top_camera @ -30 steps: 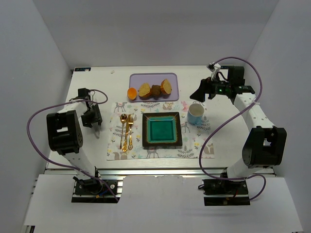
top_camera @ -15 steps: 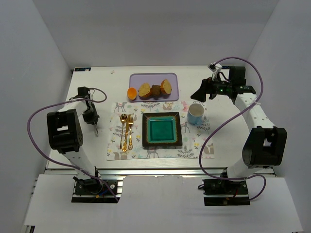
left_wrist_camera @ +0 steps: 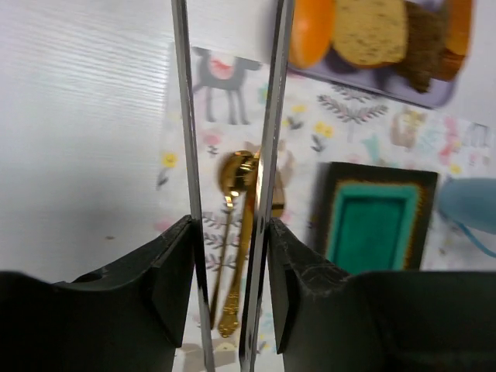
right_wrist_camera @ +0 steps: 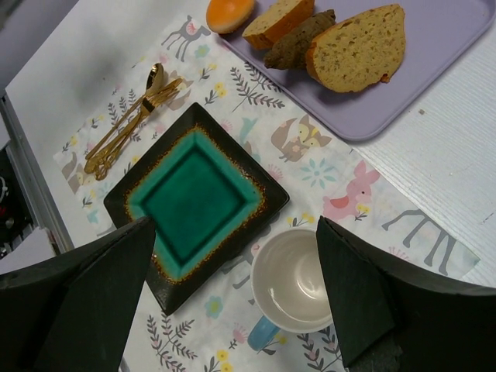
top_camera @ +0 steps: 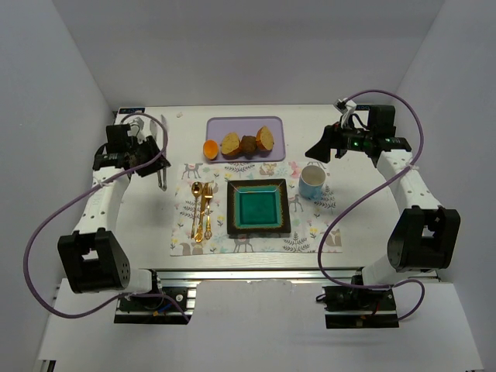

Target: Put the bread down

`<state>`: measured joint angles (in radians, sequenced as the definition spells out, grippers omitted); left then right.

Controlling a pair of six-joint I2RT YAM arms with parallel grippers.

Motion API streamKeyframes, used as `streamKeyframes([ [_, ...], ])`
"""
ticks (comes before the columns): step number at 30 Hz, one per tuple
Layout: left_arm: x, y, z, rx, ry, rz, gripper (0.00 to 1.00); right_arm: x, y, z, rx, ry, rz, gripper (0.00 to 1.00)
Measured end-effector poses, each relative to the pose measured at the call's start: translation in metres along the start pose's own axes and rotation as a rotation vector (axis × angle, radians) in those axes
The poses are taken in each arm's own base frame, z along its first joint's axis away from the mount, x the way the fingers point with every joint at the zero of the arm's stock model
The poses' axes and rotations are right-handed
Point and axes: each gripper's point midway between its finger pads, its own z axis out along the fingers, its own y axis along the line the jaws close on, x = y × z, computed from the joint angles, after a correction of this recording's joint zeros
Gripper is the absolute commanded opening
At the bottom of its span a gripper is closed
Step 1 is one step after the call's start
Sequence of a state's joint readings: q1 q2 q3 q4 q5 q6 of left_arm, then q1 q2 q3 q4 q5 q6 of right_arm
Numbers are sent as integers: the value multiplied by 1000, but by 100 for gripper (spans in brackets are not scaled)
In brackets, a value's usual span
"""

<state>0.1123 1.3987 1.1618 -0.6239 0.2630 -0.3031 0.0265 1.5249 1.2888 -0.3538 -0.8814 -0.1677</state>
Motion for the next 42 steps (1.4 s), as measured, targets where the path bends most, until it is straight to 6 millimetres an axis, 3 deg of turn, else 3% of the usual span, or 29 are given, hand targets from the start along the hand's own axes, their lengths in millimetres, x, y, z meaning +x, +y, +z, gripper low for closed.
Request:
streamKeyframes([
  [5,7,-31,1,130,59,-21,52,0,2,0,-13,-1,4,89],
  [9,18,-46,8,182,126,-46,52,0,4,0,-20,-2,6,89],
  [19,21,-82,30,215,182,3,52,2,4,-3,-22,-4,12,89],
  [27,21,-81,53,129,193,59,51,1,6,-4,-30,-9,13,89],
  [42,0,-79,45,97,104,99,53,1,6,-4,-32,-9,19,89],
])
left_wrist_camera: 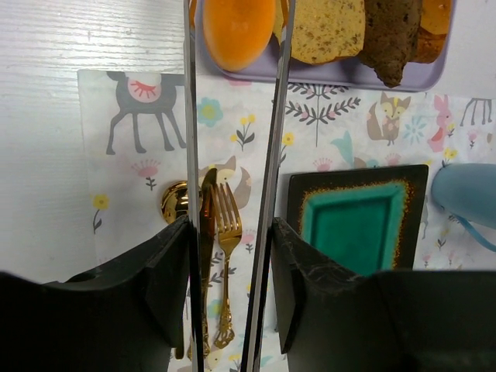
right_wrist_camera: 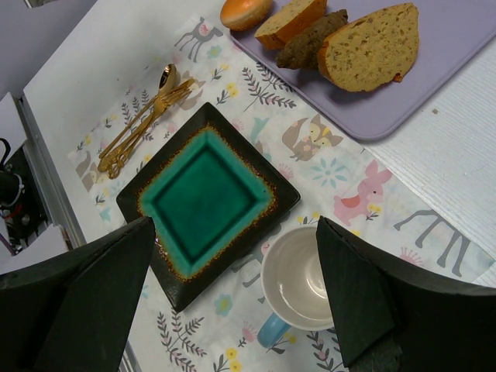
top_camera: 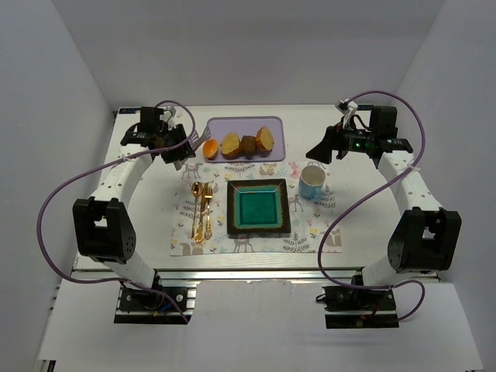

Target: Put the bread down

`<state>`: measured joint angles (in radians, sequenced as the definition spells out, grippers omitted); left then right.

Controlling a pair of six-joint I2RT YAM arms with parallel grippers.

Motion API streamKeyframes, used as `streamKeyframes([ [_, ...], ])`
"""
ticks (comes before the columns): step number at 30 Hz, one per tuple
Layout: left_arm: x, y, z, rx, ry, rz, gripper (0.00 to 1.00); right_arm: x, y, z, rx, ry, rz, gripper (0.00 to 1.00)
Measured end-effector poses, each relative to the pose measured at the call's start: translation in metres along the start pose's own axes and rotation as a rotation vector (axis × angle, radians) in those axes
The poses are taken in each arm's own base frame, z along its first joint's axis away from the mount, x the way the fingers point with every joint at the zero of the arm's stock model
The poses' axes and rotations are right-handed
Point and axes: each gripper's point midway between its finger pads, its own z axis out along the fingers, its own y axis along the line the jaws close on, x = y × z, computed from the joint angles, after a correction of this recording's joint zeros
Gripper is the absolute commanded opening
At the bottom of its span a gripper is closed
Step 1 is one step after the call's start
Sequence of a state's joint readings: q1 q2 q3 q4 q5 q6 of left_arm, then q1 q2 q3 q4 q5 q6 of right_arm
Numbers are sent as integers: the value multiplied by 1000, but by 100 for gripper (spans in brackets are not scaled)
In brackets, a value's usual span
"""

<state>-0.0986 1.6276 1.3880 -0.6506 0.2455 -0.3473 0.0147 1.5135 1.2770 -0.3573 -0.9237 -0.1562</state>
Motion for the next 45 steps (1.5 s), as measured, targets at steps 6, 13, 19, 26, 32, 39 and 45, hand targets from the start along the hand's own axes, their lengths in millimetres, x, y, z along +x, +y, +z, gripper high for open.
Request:
streamKeyframes([
  [6,2,5,4,-13,9,24,55,0,0,0,0,0,4,89],
  [13,16,8,22,10,79,39,55,7,0,1,-3,9,26,89],
  [19,25,12,29,9,116,49,56,7,1,1,-4,9,33,89],
  [26,28,13,29,12,131,59,55,7,1,1,-9,9,36,89],
  [32,31,8,29,44,143,57,38,7,2,1,-9,8,38,89],
  [39,33,3,31,72,155,54,15,7,2,1,-10,8,40,89],
  [45,27,-3,22,84,128,45,11,7,3,1,-17,7,41,89],
])
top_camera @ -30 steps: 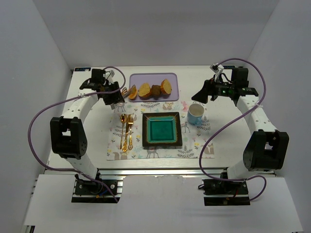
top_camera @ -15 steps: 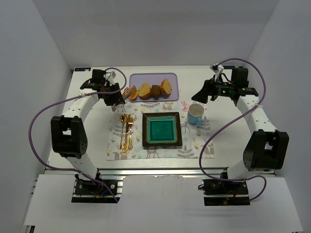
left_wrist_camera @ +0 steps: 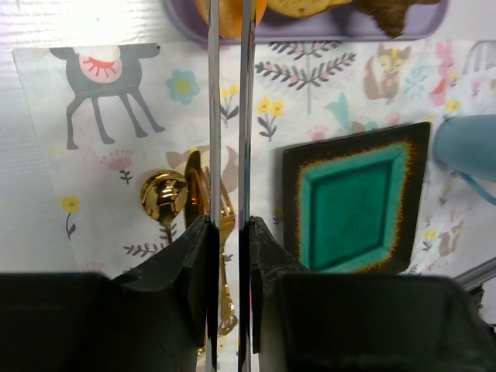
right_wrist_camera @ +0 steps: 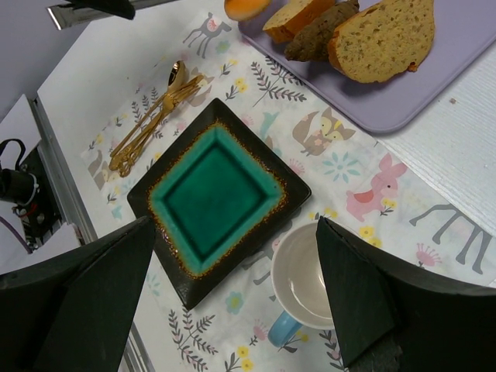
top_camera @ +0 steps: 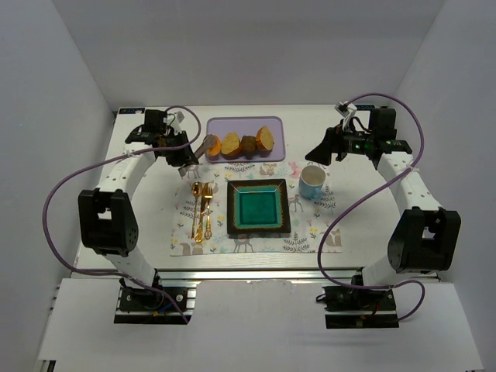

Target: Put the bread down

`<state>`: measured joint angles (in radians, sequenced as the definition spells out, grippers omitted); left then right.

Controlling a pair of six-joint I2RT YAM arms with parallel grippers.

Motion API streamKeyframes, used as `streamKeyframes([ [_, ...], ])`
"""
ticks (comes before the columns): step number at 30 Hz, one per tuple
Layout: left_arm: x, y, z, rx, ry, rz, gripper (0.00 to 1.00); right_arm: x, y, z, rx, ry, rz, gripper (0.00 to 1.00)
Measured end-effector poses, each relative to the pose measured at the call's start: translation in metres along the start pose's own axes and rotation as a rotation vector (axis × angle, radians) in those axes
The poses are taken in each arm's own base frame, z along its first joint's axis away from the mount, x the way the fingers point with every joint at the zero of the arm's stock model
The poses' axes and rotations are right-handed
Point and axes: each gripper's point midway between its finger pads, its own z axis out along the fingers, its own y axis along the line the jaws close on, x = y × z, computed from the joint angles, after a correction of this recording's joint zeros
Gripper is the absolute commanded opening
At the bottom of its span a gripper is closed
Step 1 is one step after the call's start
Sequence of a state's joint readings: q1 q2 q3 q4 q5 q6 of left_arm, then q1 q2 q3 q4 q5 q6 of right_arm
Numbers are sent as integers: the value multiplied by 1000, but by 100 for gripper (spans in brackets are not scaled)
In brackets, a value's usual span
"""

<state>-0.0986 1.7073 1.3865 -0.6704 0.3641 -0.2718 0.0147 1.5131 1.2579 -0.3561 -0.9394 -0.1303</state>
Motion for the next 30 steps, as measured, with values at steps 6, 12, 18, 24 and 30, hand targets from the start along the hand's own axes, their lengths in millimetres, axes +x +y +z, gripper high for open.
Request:
streamKeyframes([
  [6,-11,-32,-46,93,-103,42,9,0,1,0,-4,0,0,89],
  [12,36,-67,-85,255,-107,74,9,0,1,0,-6,0,1,89],
  [18,124,-101,-64,351,127,99,9,0,1,0,-7,0,1,89],
  [24,159,-115,-52,347,225,139,15,0,1,0,-8,0,1,89],
  [30,172,-104,-37,268,276,164,41,0,1,0,-8,0,1,89],
])
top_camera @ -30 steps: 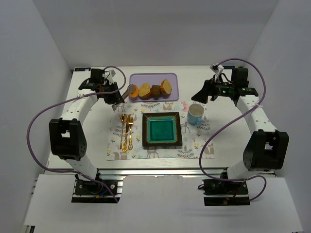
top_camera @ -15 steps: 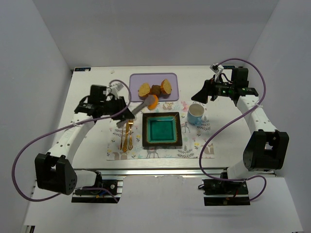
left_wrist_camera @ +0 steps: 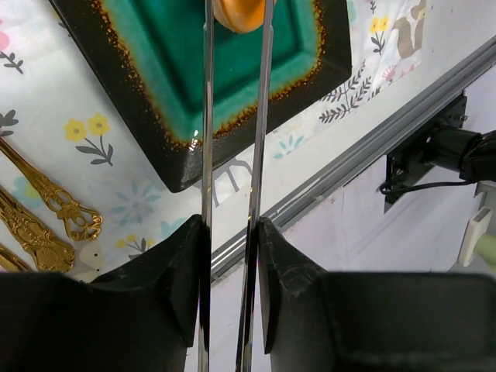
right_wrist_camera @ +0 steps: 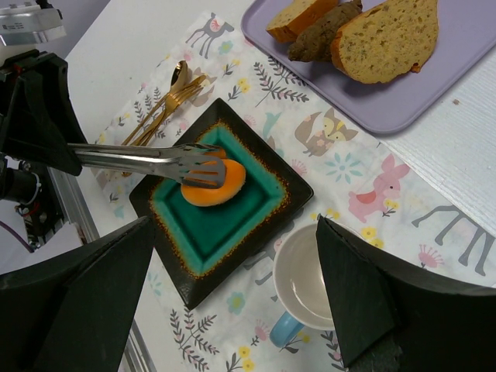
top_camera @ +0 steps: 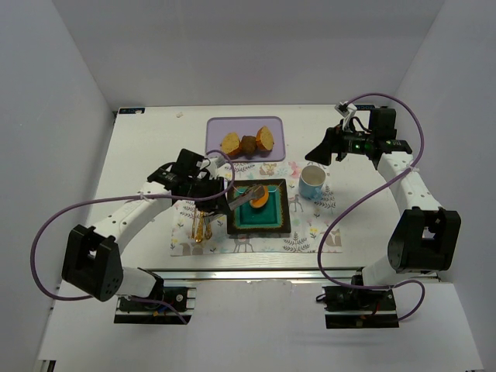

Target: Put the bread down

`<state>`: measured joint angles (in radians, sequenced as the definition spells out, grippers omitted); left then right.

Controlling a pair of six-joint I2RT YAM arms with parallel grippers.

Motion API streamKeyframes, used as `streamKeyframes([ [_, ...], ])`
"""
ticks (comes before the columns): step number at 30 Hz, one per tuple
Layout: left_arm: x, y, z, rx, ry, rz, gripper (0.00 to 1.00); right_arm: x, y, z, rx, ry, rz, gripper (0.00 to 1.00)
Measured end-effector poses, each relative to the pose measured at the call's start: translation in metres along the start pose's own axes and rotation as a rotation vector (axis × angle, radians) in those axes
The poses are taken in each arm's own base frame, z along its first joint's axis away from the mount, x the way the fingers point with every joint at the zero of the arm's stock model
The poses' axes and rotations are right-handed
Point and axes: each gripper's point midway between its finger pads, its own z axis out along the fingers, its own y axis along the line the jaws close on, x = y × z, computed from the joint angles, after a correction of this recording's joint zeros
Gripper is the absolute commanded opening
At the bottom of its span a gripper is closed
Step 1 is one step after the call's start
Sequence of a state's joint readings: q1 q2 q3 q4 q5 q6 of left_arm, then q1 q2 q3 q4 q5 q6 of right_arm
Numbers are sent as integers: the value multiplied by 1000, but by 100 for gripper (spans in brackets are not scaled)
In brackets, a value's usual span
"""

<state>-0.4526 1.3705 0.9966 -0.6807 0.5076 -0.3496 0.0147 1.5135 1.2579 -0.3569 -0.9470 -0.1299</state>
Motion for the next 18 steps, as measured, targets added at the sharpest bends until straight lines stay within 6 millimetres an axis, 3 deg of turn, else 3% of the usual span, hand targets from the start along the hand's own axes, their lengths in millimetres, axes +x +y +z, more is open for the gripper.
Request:
streamKeyframes([
  [10,-1,0,-5,-25,-11,24,50,0,0,0,0,0,0,89],
  [18,-37,-13,-39,-70,-191,56,50,0,0,0,1,0,-4,89],
])
